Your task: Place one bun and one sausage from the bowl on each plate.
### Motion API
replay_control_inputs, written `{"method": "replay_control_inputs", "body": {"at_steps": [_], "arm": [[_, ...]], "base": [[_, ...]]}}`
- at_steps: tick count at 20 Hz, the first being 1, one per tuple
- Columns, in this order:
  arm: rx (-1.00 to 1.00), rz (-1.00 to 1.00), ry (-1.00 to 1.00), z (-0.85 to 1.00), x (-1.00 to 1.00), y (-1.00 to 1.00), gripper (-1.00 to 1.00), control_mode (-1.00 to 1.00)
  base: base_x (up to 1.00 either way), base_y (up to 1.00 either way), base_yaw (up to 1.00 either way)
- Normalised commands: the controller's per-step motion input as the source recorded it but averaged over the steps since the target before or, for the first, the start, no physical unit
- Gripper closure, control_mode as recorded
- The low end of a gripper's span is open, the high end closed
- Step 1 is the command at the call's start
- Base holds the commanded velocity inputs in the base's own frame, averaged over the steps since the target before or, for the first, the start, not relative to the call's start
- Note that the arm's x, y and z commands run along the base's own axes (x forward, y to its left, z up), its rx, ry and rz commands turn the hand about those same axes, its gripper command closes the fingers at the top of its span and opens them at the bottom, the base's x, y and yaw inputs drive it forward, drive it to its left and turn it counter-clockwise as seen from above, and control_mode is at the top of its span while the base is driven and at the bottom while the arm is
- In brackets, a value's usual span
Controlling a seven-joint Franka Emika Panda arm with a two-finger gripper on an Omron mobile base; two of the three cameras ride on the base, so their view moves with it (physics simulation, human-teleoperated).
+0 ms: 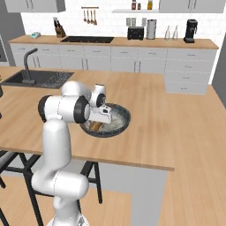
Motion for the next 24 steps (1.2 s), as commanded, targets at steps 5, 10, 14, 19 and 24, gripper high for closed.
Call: {"method": "replay_control_inputs", "body": {"at_steps": [5,10,14,19,24], "arm": [[0.00,0.00,-0.03,0.67,-0.33,0.00,1.00,-1.00],[0.00,0.00,-0.01,1.00,-0.84,-0.20,1.00,-1.00],[0.00,-0.01,0.00,0.65,-1.00,-0.10,1.00,-1.00],[-0.03,-0.01,0.00,0.69,-1.00,0.08,1.00,-1.00],[-0.02,0.00,-0.01,0.26,-1.00,0.03,1.00,-1.00]], "base": [[0.00,0.00,0.00],[0.00,0.00,0.00],[0.00,0.00,0.00],[0.00,0.00,0.00],[0.00,0.00,0.00]]}}
